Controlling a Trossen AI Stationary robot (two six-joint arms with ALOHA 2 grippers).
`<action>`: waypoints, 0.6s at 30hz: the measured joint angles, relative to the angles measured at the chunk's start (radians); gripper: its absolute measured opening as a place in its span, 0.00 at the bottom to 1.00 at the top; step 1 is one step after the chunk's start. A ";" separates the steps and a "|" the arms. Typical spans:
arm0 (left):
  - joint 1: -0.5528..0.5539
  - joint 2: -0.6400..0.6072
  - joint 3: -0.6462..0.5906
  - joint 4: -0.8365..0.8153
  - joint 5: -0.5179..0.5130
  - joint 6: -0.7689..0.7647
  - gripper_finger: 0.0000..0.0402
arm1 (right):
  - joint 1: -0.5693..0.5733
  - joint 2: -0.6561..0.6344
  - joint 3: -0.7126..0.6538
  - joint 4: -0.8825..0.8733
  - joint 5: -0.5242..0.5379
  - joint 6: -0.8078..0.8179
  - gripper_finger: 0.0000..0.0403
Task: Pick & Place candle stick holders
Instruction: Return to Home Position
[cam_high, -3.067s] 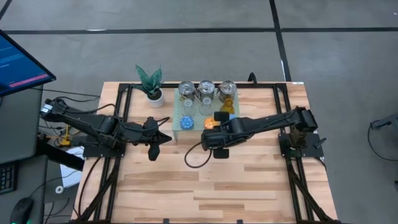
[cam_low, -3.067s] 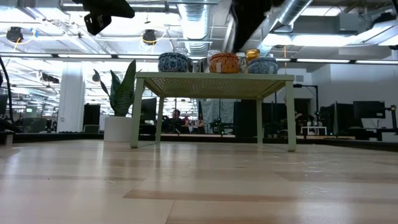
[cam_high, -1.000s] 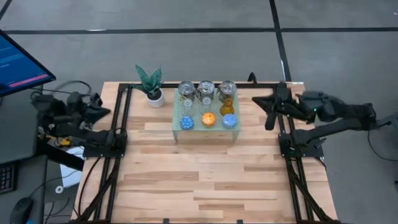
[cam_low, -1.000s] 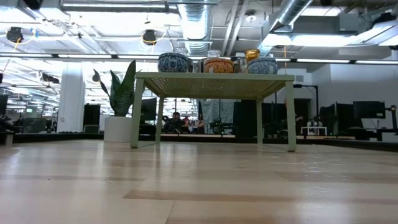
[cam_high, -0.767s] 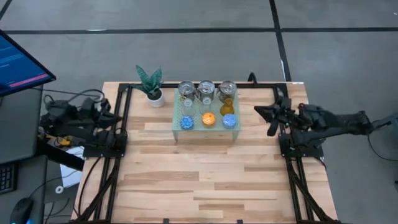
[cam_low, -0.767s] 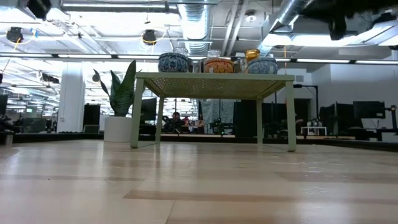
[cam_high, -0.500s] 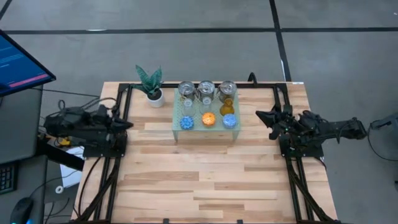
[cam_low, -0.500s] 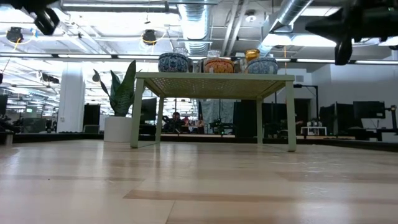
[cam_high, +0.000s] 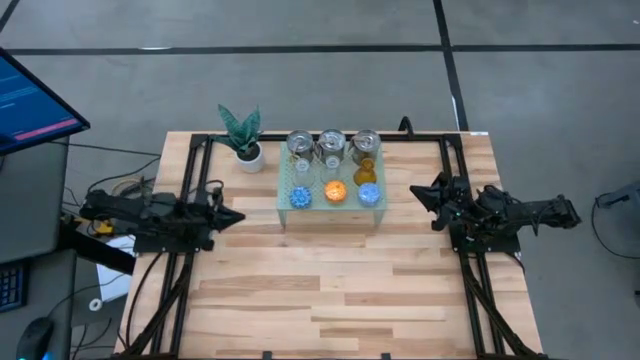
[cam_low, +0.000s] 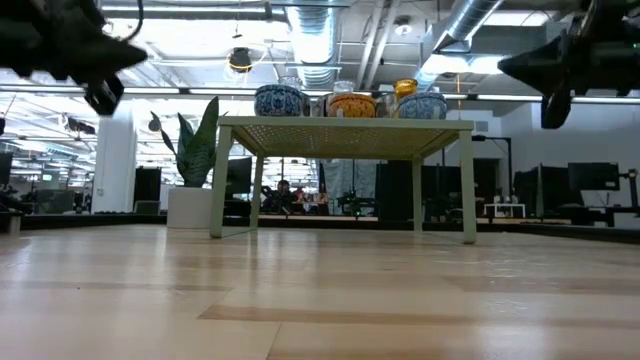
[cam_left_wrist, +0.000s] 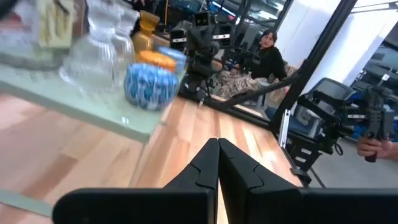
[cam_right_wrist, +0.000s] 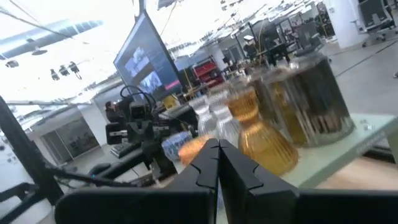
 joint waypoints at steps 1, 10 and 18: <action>0.000 0.000 -0.027 0.031 0.004 -0.005 0.02 | 0.000 -0.001 -0.010 -0.002 -0.001 0.002 0.00; 0.000 0.014 -0.144 0.224 0.085 -0.031 0.02 | 0.000 0.004 -0.043 -0.082 -0.002 0.058 0.00; 0.000 0.015 -0.144 0.222 0.084 -0.038 0.02 | -0.002 0.002 -0.044 -0.082 -0.001 0.043 0.00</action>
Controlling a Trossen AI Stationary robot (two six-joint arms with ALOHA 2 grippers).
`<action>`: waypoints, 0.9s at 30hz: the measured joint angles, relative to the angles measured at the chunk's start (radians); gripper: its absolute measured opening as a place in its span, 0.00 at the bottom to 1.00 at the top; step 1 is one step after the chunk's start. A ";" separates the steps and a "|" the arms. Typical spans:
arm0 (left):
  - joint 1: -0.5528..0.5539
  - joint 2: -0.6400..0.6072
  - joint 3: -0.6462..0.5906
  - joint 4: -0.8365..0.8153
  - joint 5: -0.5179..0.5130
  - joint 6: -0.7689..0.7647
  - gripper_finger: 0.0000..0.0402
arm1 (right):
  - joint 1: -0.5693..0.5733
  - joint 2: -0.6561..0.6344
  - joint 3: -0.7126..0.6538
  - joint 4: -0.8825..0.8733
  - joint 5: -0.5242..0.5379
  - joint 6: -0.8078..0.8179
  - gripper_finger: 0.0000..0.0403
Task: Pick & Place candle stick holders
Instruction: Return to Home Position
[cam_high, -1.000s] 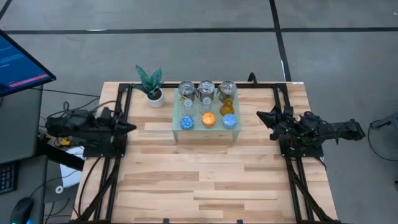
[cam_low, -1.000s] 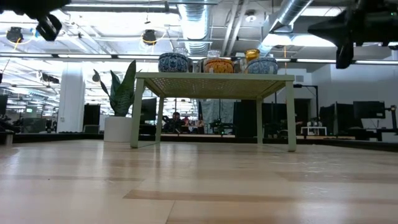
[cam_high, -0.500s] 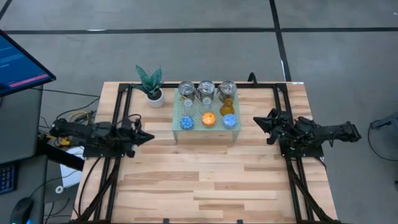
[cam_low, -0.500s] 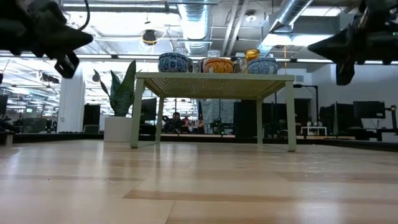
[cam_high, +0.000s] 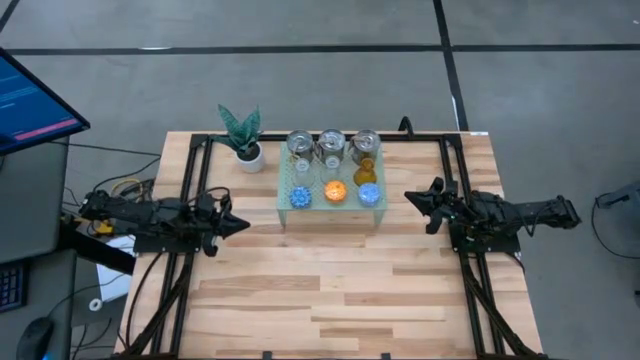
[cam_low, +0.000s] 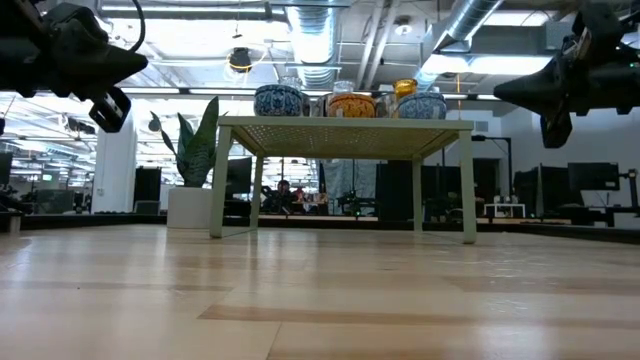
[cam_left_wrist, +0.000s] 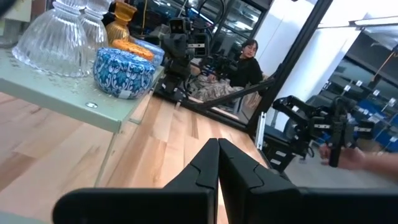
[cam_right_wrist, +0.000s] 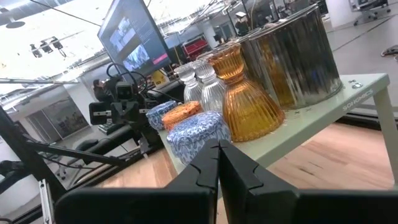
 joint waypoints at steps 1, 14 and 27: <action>0.000 0.000 0.000 0.000 0.002 -0.012 0.02 | 0.000 0.000 0.000 0.000 0.000 0.000 0.00; 0.000 0.000 0.000 0.002 0.004 -0.018 0.02 | 0.000 0.000 -0.001 0.000 0.002 -0.002 0.00; 0.000 0.001 0.001 0.002 0.005 -0.018 0.02 | 0.000 0.000 -0.001 0.000 0.002 -0.002 0.00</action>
